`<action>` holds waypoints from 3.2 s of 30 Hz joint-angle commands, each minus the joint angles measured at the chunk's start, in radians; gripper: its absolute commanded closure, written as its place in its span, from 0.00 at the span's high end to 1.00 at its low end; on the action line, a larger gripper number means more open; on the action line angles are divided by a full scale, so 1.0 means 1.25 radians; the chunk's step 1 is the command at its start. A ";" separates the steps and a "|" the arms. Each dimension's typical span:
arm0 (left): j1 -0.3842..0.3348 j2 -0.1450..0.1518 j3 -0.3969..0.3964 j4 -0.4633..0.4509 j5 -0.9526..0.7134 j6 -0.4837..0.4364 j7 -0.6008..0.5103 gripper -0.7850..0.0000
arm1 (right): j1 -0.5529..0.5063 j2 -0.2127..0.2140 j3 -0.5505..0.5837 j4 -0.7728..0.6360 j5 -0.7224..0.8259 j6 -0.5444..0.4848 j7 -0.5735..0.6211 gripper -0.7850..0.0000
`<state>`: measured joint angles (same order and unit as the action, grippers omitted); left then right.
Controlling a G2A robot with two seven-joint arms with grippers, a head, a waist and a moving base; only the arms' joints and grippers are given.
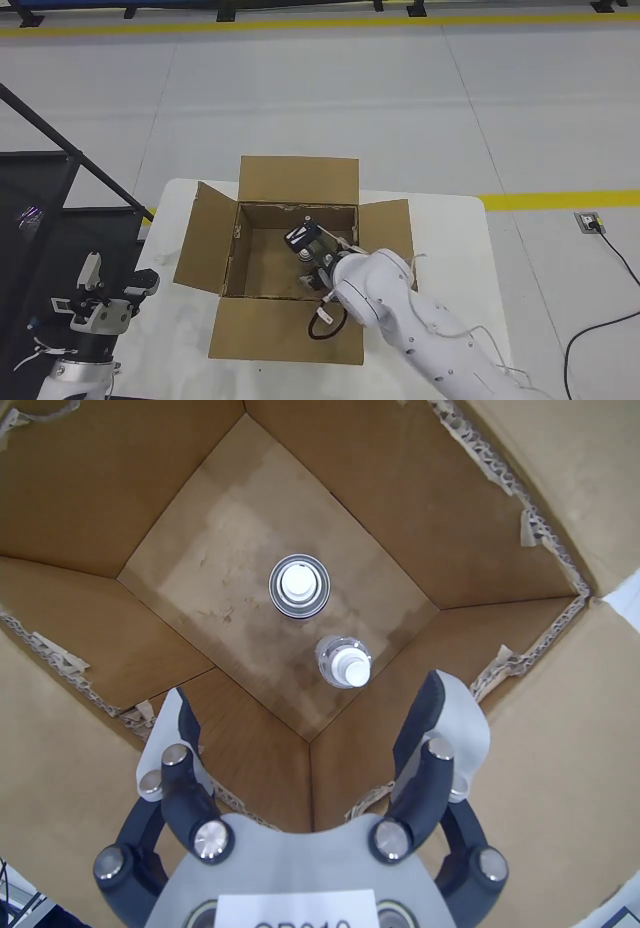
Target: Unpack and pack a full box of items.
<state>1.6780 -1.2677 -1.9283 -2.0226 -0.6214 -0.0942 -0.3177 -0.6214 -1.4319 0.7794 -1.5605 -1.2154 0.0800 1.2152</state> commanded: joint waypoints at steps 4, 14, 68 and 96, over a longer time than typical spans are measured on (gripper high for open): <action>0.000 0.000 0.000 0.000 0.000 0.000 0.000 1.00 | -0.033 0.009 0.032 -0.108 -0.035 -0.013 0.019 1.00; -0.023 -0.003 0.028 0.020 0.192 -0.065 0.115 1.00 | -0.169 0.036 0.146 -0.415 -0.087 -0.031 0.026 1.00; -0.097 -0.005 0.115 0.065 0.354 -0.109 0.174 1.00 | -0.406 0.052 0.328 -0.585 -0.003 0.007 -0.248 1.00; -0.148 0.001 0.249 0.115 0.475 -0.066 -0.007 1.00 | -0.469 0.063 0.549 -0.374 0.281 0.034 -0.287 1.00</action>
<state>1.4966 -1.2671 -1.6265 -1.8849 -0.0393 -0.1783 -0.3246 -1.2041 -1.3535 1.4522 -2.0409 -0.8918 0.1222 0.8589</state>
